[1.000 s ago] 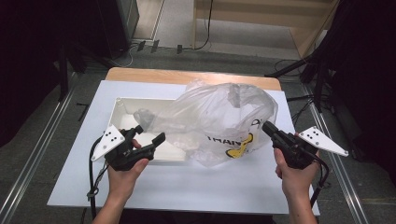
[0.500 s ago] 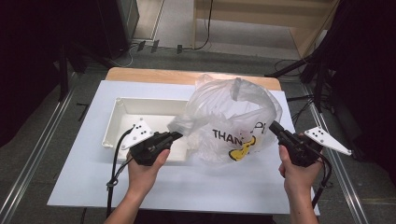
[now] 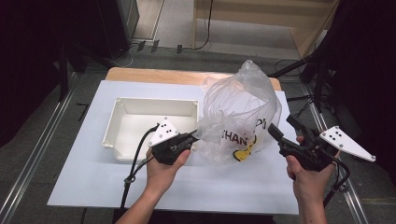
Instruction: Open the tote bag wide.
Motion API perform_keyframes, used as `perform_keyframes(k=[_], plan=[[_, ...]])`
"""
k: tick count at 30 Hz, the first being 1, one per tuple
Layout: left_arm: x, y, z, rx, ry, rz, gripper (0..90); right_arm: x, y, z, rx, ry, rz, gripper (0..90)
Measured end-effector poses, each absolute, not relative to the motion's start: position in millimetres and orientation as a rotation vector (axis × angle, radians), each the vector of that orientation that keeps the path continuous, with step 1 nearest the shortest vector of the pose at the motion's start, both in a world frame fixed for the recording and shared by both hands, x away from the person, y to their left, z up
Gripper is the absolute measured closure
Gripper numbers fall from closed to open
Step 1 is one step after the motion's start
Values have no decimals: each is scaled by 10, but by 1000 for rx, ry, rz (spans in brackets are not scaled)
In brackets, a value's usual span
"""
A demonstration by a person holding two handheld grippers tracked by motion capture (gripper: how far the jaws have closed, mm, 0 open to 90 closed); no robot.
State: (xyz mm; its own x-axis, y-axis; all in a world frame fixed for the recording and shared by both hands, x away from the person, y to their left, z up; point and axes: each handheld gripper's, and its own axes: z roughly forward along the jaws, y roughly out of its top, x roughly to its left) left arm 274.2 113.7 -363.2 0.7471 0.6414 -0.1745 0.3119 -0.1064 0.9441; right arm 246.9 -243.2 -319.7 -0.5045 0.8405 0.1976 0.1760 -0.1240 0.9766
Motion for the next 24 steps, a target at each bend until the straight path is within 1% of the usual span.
perform_keyframes(k=[3,6,8,9,12,13,14,15,16,17,18,20,21,22,23,24], plan=[[2744,1065,-3673,1730,752,316,900,2476,-2326,-3129,1122,1658,1665,154],[2740,1005,-3708,1748,740,300,900,2528,-2159,-2937,1105,1650,1582,144],[2733,959,-3736,1761,731,291,900,2550,-2133,-2888,1105,1639,1566,139],[2730,945,-3747,1762,729,288,900,2622,-2096,-2826,1125,1612,1544,139],[2718,899,-3787,1785,724,277,900,2724,-2073,-2817,1161,1600,1517,156],[2715,882,-3812,1795,720,270,900,2777,-2063,-2832,1178,1596,1497,202],[2712,873,-3826,1795,721,266,900,2833,-2051,-2874,1191,1576,1475,414],[2704,857,-3861,1797,722,257,900,2893,-2064,-2939,1198,1567,1482,589],[2704,857,-3861,1797,722,257,900,2893,-2064,-2939,1198,1567,1482,589],[2699,857,-3886,1805,722,253,900,2925,-2083,-2965,1217,1575,1509,643],[2696,857,-3912,1803,726,241,900,2975,-2117,-3013,1238,1584,1542,725],[2689,849,-3963,1812,727,232,900,3032,-2156,-3083,1267,1573,1522,802],[2680,839,-3995,1817,732,226,900,3100,-2212,-3171,1318,1569,1532,852],[2676,834,-4027,1826,731,222,900,3100,-2212,-3171,1318,1569,1532,852],[2672,827,-4060,1834,734,218,900,3165,-2260,-3269,1342,1583,1511,882],[2667,819,-4093,1838,739,214,900,3165,-2260,-3269,1342,1583,1511,882]])
